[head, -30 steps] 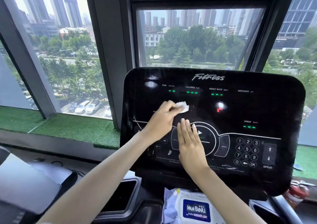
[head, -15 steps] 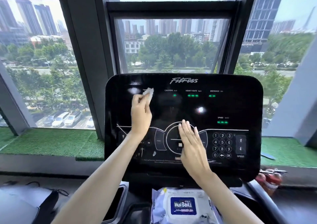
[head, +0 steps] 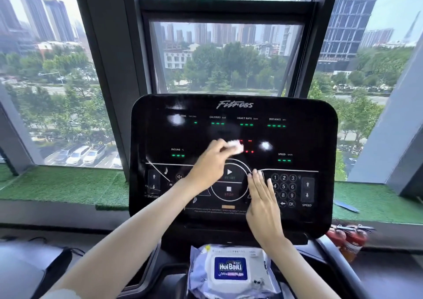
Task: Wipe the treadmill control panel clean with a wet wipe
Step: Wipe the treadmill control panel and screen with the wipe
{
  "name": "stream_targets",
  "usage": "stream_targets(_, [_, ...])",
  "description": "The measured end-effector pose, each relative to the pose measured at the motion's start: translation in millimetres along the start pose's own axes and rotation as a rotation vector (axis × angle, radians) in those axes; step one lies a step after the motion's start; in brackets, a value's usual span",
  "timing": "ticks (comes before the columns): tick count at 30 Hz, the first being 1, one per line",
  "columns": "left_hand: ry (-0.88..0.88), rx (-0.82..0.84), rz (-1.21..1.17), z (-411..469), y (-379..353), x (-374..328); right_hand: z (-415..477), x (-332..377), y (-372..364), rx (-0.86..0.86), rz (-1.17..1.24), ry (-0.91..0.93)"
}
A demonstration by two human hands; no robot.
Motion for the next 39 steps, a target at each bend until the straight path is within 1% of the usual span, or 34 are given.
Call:
stream_targets(1, [-0.086, 0.065, 0.001, -1, -3, -4, 1, -1, 1, -0.003, 0.002, 0.001])
stream_targets(2, [-0.08, 0.059, -0.006, 2, 0, 2, 2, -1, 2, -0.004, 0.003, 0.003])
stream_targets(3, [0.009, -0.006, -0.025, 6, 6, 13, 3, -2, 3, -0.004, -0.002, 0.004])
stream_targets(5, [0.332, -0.209, -0.084, 7, 23, 34, 4, -1, 4, -0.005, -0.032, 0.019])
stream_targets(6, [0.415, -0.244, -0.097, 5, 23, 34, 4, -1, 4, -0.001, -0.053, 0.031])
stream_targets(7, [0.376, -0.218, -0.072, 6, 19, 23, 4, 0, 4, 0.004, -0.076, 0.043])
stream_targets(9, [0.025, -0.015, -0.002, 4, -4, -13, 5, 2, 4, 0.022, -0.108, 0.065])
stream_targets(10, [-0.112, 0.08, 0.001, -1, -11, -24, 6, 2, 4, 0.03, -0.114, 0.069])
stream_targets(11, [-0.151, 0.129, -0.002, -2, -11, -22, 7, 2, 4, 0.039, -0.12, 0.069])
stream_targets(12, [-0.11, 0.103, -0.009, 2, -6, -12, 8, 2, 5, 0.046, -0.125, 0.072])
stream_targets(13, [-0.016, 0.017, -0.021, 6, 2, 1, 8, 2, 5, 0.053, -0.129, 0.075])
stream_targets(15, [0.253, -0.202, -0.043, 5, 18, 25, 7, 2, 4, 0.07, -0.145, 0.078])
stream_targets(16, [0.327, -0.247, -0.035, 1, 18, 27, 6, 1, 4, 0.077, -0.154, 0.079])
stream_targets(17, [0.31, -0.237, -0.004, -1, 13, 20, 6, 1, 3, 0.077, -0.162, 0.078])
stream_targets(18, [0.204, -0.167, 0.03, -3, 4, 5, 6, 0, 3, 0.073, -0.166, 0.077])
stream_targets(20, [-0.068, 0.053, 0.058, -10, -13, -22, 7, 0, 4, 0.053, -0.157, 0.078])
stream_targets(21, [-0.132, 0.112, 0.065, -11, -14, -21, 7, 0, 4, 0.045, -0.149, 0.08])
stream_targets(22, [-0.123, 0.087, 0.068, -8, -9, -12, 7, 1, 5, 0.041, -0.142, 0.081])
stream_targets(23, [-0.038, 0.0, 0.048, -4, 2, 3, 6, 1, 6, 0.039, -0.135, 0.084])
stream_targets(24, [0.112, -0.116, 0.02, -2, 14, 21, 6, 1, 6, 0.036, -0.128, 0.088])
stream_targets(25, [0.3, -0.231, -0.008, -5, 24, 38, 6, 1, 6, 0.032, -0.12, 0.091])
stream_targets(26, [0.454, -0.293, -0.027, -10, 28, 48, 5, 0, 6, 0.027, -0.11, 0.093])
stream_targets(27, [0.497, -0.302, -0.014, -13, 26, 47, 6, 0, 6, 0.018, -0.102, 0.094])
stream_targets(28, [0.421, -0.254, 0.031, -13, 21, 36, 7, 0, 6, 0.008, -0.095, 0.09])
stream_targets(30, [0.066, -0.066, 0.097, -20, 4, 6, 8, 0, 6, -0.003, -0.087, 0.069])
stream_targets(31, [-0.041, -0.009, 0.102, -24, 3, 5, 8, 1, 5, -0.002, -0.081, 0.062])
stream_targets(32, [-0.051, 0.008, 0.094, -25, 9, 15, 8, 2, 5, 0.0, -0.078, 0.06])
stream_targets(33, [0.028, -0.041, 0.078, -24, 19, 30, 8, 4, 6, 0.001, -0.083, 0.063])
stream_targets(35, [0.368, -0.218, 0.017, -31, 40, 65, 6, 5, 6, 0.007, -0.102, 0.072])
stream_targets(36, [0.51, -0.262, -0.004, -39, 42, 73, 5, 6, 5, 0.008, -0.108, 0.074])
stream_targets(37, [0.545, -0.255, 0.008, -44, 38, 68, 4, 6, 4, 0.012, -0.11, 0.073])
stream_targets(38, [0.459, -0.199, 0.043, -46, 30, 54, 4, 6, 2, 0.018, -0.106, 0.063])
stream_targets(39, [0.292, -0.105, 0.072, -48, 19, 36, 4, 6, 0, 0.023, -0.103, 0.049])
Point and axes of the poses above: each hand's wrist, its own z-axis towards the middle knuckle, its own y-axis out of the back of the hand, x = y × z, the point moved 6 cm from there along z, towards the middle knuckle, and after that the axes turned 12 degrees about z, right-handed, at the moved point
